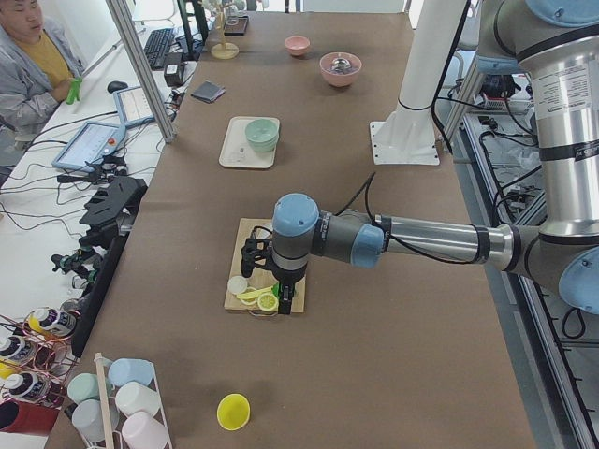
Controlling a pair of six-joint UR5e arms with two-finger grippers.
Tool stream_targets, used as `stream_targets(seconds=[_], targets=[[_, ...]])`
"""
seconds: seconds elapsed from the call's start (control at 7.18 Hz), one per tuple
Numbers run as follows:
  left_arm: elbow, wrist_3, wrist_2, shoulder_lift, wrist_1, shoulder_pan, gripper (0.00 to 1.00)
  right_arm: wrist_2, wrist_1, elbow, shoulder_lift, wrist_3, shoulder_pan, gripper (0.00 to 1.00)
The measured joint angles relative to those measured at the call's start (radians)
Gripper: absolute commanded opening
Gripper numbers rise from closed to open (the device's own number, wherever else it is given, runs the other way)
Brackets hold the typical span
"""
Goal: Stack pink bowl on green and place spoon
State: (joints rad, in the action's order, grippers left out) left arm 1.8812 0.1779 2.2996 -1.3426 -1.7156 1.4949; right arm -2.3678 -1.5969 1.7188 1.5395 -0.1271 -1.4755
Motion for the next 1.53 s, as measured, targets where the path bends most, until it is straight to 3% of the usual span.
stream_targets(seconds=[0.7, 0.98, 1.53], targets=[[0.098, 0.011, 0.007, 0.064, -0.012, 0.004, 0.99, -0.003, 0.001, -0.006, 0.000, 0.004, 0.004, 1.00], [0.081, 0.012, 0.007, 0.059, -0.030, 0.002, 0.99, -0.010, 0.002, 0.013, 0.005, 0.010, 0.012, 1.00], [0.027, 0.094, 0.017, 0.051, -0.210, -0.018, 0.99, -0.012, 0.077, 0.025, 0.016, -0.014, 0.090, 1.00]])
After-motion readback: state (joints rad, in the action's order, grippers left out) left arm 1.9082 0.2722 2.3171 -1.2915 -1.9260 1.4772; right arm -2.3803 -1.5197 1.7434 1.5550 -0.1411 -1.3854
